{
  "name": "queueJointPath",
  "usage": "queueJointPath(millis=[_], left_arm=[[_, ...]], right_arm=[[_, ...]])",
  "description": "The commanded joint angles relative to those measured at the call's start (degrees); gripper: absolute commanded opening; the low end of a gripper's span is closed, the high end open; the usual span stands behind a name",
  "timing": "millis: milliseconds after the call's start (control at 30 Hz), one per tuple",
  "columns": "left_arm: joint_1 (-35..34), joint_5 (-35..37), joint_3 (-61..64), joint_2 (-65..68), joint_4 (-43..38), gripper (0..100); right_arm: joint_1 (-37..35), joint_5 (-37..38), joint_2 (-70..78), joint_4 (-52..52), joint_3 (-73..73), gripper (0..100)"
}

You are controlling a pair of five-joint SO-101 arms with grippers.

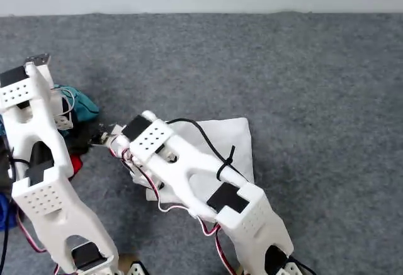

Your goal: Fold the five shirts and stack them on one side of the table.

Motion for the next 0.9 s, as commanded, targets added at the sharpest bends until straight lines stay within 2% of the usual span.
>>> queueJointPath(millis=[0,200,400,733,867], left_arm=[[-0.4,-0.9,-1.5,-2.5,0.5,13],[-0.4,-0.9,-1.5,-2.5,0.5,13],[-0.4,-0.9,-1.5,-2.5,0.5,13],[-0.4,-0.9,-1.5,-2.5,0.5,13],[-0.4,-0.9,-1.5,-2.4,0.5,13]], right_arm=[[3.1,-0.6,-5.6,4.2,-7.6,24.4],[12.6,-0.5,-8.4,7.6,-15.5,24.4],[19.7,-0.5,-1.9,7.0,-15.4,24.4],[15.6,-1.0,10.6,-7.4,-15.8,24.4],[12.8,-0.5,10.9,-8.9,-15.8,24.4]])
